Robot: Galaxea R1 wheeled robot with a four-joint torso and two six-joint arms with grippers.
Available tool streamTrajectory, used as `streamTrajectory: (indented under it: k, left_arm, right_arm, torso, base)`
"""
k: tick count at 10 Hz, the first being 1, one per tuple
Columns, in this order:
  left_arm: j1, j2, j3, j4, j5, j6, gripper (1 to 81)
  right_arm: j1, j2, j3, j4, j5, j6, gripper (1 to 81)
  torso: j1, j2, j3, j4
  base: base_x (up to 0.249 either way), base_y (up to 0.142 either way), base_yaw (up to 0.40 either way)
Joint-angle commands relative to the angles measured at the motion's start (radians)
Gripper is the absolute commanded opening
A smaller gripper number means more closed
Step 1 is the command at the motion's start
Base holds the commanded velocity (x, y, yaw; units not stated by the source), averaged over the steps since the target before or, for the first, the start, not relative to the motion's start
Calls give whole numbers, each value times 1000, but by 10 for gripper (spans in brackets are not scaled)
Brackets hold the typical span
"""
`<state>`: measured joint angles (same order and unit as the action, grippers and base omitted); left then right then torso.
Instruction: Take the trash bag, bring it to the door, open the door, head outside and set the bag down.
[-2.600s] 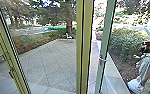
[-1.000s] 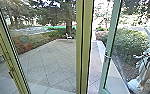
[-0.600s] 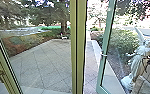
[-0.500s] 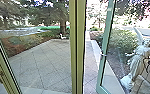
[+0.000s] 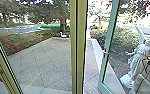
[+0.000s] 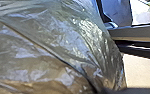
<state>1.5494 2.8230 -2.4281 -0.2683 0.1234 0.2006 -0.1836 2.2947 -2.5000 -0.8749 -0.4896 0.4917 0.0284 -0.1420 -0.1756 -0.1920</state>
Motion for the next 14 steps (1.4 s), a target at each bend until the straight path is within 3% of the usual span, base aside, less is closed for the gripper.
streamTrajectory:
  k: [1, 3, 4, 8, 10, 12, 14]
  left_arm:
    - [-34, -11, 8, -12, 81, -1, 10]
    - [-34, -9, 7, -11, 81, -1, 10]
    - [-35, -9, 7, -11, 81, -1, 10]
    - [-36, -8, 12, -6, 79, 3, 10]
    - [-41, -6, 12, -5, 73, 6, 10]
    - [-42, -3, 12, 0, 67, 10, 10]
    - [-45, -2, 10, 1, 65, 11, 10]
  right_arm:
    - [161, -16, -2, -4, -27, 2, 811]
    - [131, -30, 98, 83, -70, 1, 811]
    - [117, -41, 168, 129, -135, 2, 811]
    - [55, -174, 564, 473, -351, 2, 811]
    - [-100, -219, 690, 590, -417, 4, 811]
    - [-312, -251, 796, 613, -366, 10, 811]
    - [-492, -277, 866, 619, -219, 10, 811]
  torso:
    - [0, 0, 0, 0]
    - [0, 0, 1, 0]
    - [0, 0, 1, 0]
    - [0, 0, 0, 0]
    - [0, 0, 0, 0]
    - [0, 0, 0, 0]
    - [0, 0, 0, 0]
  base:
    - [0, 0, 0]
    - [0, 0, 0]
    - [0, 0, 0]
    - [0, 0, 0]
    - [0, 0, 0]
    - [0, 0, 0]
    - [0, 0, 0]
